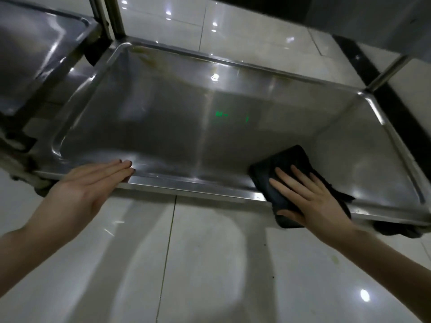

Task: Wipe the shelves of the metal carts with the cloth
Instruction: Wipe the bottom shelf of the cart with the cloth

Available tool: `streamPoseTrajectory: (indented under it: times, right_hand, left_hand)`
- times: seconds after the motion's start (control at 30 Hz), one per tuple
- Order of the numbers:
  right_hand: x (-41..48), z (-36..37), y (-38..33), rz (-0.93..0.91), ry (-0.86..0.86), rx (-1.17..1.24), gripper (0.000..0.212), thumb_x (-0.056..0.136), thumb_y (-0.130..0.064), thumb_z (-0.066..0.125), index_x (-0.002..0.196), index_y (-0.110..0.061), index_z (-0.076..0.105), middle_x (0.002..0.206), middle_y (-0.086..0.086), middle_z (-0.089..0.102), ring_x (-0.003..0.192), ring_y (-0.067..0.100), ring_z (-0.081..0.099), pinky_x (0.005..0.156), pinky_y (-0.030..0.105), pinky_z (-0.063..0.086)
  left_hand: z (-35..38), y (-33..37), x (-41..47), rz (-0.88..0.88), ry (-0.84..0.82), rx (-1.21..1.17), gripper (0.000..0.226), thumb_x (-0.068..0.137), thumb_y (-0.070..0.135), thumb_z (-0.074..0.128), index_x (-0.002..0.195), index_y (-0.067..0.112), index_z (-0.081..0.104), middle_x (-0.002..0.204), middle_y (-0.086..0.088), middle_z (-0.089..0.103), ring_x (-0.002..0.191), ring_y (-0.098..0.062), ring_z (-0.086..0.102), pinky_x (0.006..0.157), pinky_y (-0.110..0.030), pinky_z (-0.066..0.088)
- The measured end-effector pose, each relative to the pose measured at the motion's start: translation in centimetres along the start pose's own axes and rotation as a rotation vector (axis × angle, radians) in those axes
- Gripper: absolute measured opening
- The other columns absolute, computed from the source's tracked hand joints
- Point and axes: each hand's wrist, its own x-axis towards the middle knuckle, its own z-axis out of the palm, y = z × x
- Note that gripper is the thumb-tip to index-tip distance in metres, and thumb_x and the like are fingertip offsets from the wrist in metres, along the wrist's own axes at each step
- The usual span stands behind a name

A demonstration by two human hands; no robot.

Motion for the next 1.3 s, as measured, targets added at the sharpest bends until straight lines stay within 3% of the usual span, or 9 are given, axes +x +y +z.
streamPoseTrajectory:
  times: [0.27, 0.37, 0.43, 0.53, 0.67, 0.9, 1.03, 1.17, 1.3]
  right_hand:
    - [12.6, -0.3, -14.5, -0.165, 0.048, 0.074, 0.067, 0.095, -0.055, 0.045, 0.154, -0.035, 0.021, 0.163, -0.007, 0.015, 0.15, 0.025, 0.012, 0.118, 0.051, 0.017]
    - [10.2, -0.3, -11.8, -0.181, 0.042, 0.048, 0.066, 0.095, -0.053, 0.048, 0.153, -0.032, 0.026, 0.161, -0.005, 0.022, 0.149, 0.024, 0.02, 0.117, 0.05, 0.024]
    - [6.9, -0.2, -8.1, -0.151, 0.02, 0.021, 0.064, 0.094, -0.052, 0.049, 0.151, -0.027, 0.034, 0.158, -0.002, 0.03, 0.145, 0.027, 0.029, 0.111, 0.052, 0.034]
    - [3.4, -0.6, -3.6, -0.08, -0.07, -0.025, 0.065, 0.091, -0.054, 0.043, 0.148, -0.024, 0.035, 0.154, 0.002, 0.037, 0.141, 0.031, 0.035, 0.102, 0.058, 0.043]
    - [5.5, -1.7, -5.4, -0.099, -0.106, -0.038, 0.065, 0.09, -0.055, 0.039, 0.147, -0.023, 0.038, 0.153, 0.002, 0.04, 0.138, 0.036, 0.04, 0.099, 0.06, 0.044]
    - [16.0, -1.2, -18.8, -0.168, -0.011, 0.032, 0.07, 0.096, -0.058, 0.04, 0.155, -0.036, 0.011, 0.164, -0.01, 0.005, 0.151, 0.024, 0.005, 0.118, 0.054, 0.013]
    - [15.2, -1.5, -17.6, -0.241, -0.005, 0.014, 0.067, 0.096, -0.055, 0.04, 0.155, -0.031, 0.02, 0.162, -0.005, 0.019, 0.149, 0.024, 0.019, 0.116, 0.052, 0.024]
    - [10.8, -1.6, -11.8, -0.237, -0.043, -0.044, 0.066, 0.093, -0.055, 0.037, 0.151, -0.027, 0.027, 0.157, -0.001, 0.031, 0.144, 0.029, 0.032, 0.107, 0.055, 0.038]
    - [10.8, -2.0, -11.8, -0.222, -0.029, -0.071, 0.066, 0.09, -0.052, 0.04, 0.147, -0.02, 0.04, 0.153, 0.004, 0.041, 0.137, 0.036, 0.042, 0.097, 0.059, 0.045]
  left_hand:
    - [-2.0, 2.7, 1.1, 0.026, 0.046, 0.04, 0.042, 0.089, 0.011, 0.056, 0.131, 0.009, 0.06, 0.138, -0.003, 0.056, 0.124, -0.02, 0.055, 0.105, -0.038, 0.043]
    - [-2.9, 1.6, 0.8, 0.063, 0.027, 0.014, 0.038, 0.097, 0.025, 0.048, 0.131, 0.011, 0.06, 0.138, -0.002, 0.056, 0.119, -0.018, 0.056, 0.11, -0.029, 0.038]
    - [-3.3, -0.3, -0.6, 0.014, 0.062, 0.032, 0.035, 0.101, 0.02, 0.051, 0.135, 0.016, 0.056, 0.14, -0.002, 0.052, 0.117, -0.023, 0.057, 0.105, -0.039, 0.044]
    - [-3.6, -2.7, -3.6, -0.153, 0.071, 0.082, 0.067, 0.089, 0.009, 0.059, 0.146, 0.037, 0.037, 0.148, 0.007, 0.041, 0.125, -0.021, 0.052, 0.101, -0.048, 0.047]
    - [-3.0, -2.2, -4.5, -0.213, 0.162, 0.079, 0.066, 0.088, 0.008, 0.06, 0.145, 0.035, 0.041, 0.15, 0.018, 0.035, 0.135, -0.004, 0.037, 0.112, -0.027, 0.034]
    - [-4.5, -0.5, -3.7, -0.192, 0.138, 0.094, 0.048, 0.09, 0.002, 0.06, 0.136, 0.013, 0.055, 0.138, -0.007, 0.054, 0.126, -0.026, 0.051, 0.106, -0.039, 0.042]
    - [-5.7, 0.2, -4.0, -0.147, 0.077, 0.087, 0.043, 0.095, 0.014, 0.049, 0.138, 0.011, 0.053, 0.143, -0.007, 0.051, 0.13, -0.025, 0.05, 0.108, -0.043, 0.042]
    - [-6.3, 0.1, -5.2, -0.223, 0.051, 0.085, 0.055, 0.088, 0.002, 0.058, 0.141, 0.011, 0.049, 0.145, -0.01, 0.048, 0.13, -0.03, 0.049, 0.099, -0.052, 0.049]
    - [-5.5, 1.1, -5.3, -0.258, 0.09, 0.036, 0.056, 0.087, -0.007, 0.055, 0.141, 0.006, 0.047, 0.146, -0.013, 0.046, 0.136, -0.031, 0.043, 0.108, -0.048, 0.041]
